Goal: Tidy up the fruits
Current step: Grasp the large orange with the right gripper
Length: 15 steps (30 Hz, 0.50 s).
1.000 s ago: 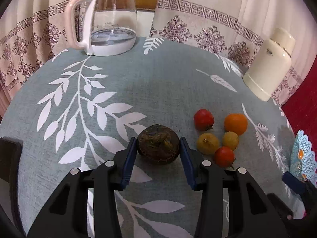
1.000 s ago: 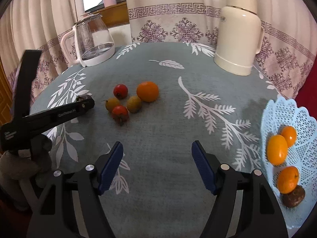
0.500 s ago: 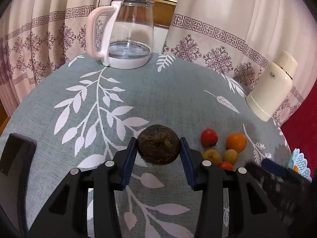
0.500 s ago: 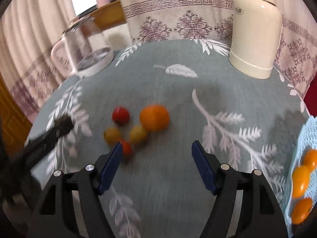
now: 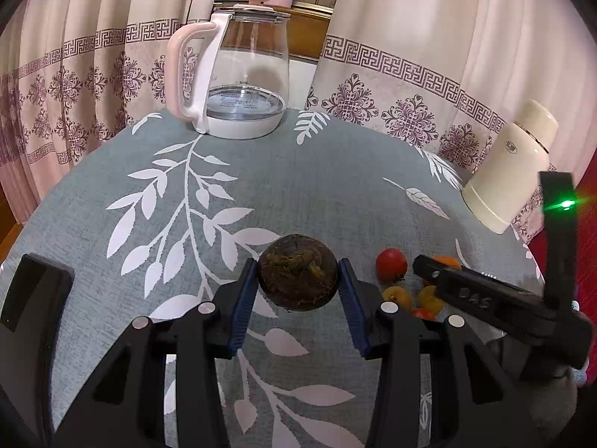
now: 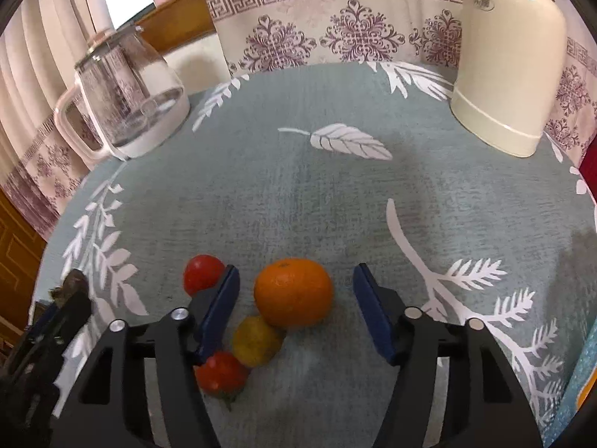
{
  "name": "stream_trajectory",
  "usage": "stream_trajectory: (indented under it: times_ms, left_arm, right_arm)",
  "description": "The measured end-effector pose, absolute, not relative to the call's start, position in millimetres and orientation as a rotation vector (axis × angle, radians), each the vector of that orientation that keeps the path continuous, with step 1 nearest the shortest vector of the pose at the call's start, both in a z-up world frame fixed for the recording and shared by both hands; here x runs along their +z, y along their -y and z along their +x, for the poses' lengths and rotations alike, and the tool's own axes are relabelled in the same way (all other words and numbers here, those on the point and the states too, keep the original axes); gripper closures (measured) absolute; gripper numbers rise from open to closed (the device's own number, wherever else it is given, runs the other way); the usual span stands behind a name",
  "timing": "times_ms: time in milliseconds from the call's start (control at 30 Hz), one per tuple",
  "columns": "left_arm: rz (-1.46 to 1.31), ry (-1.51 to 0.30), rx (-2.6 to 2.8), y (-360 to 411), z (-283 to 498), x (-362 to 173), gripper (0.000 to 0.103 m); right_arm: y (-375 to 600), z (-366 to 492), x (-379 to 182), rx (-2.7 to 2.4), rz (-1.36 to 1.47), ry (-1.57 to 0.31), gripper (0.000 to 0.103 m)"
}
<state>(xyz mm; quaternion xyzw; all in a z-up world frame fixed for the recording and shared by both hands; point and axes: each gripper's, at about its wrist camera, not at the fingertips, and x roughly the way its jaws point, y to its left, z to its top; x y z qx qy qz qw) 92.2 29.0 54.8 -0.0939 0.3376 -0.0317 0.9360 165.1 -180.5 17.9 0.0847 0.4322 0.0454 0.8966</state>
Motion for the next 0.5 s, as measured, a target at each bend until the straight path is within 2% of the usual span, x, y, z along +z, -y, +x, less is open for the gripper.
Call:
stream_trajectory:
  times_ms: [200, 267, 500]
  left_arm:
    - [-0.199, -0.690, -0.064, -29.7, 92.0, 55.0, 0.058]
    - [-0.196, -0.691, -0.067, -28.7, 91.7, 54.8, 0.058]
    - [-0.191, -0.684, -0.073, -25.9, 88.8, 55.7, 0.058]
  right_arm:
    - [173.3, 164.5, 17.5, 0.063, 0.092, -0.872, 0.054]
    - [171.9, 161.8, 18.7, 0.077, 0.084, -0.866, 0.062]
    - [166.3, 145.7, 27.7, 0.072, 0.034, -0.828, 0.063]
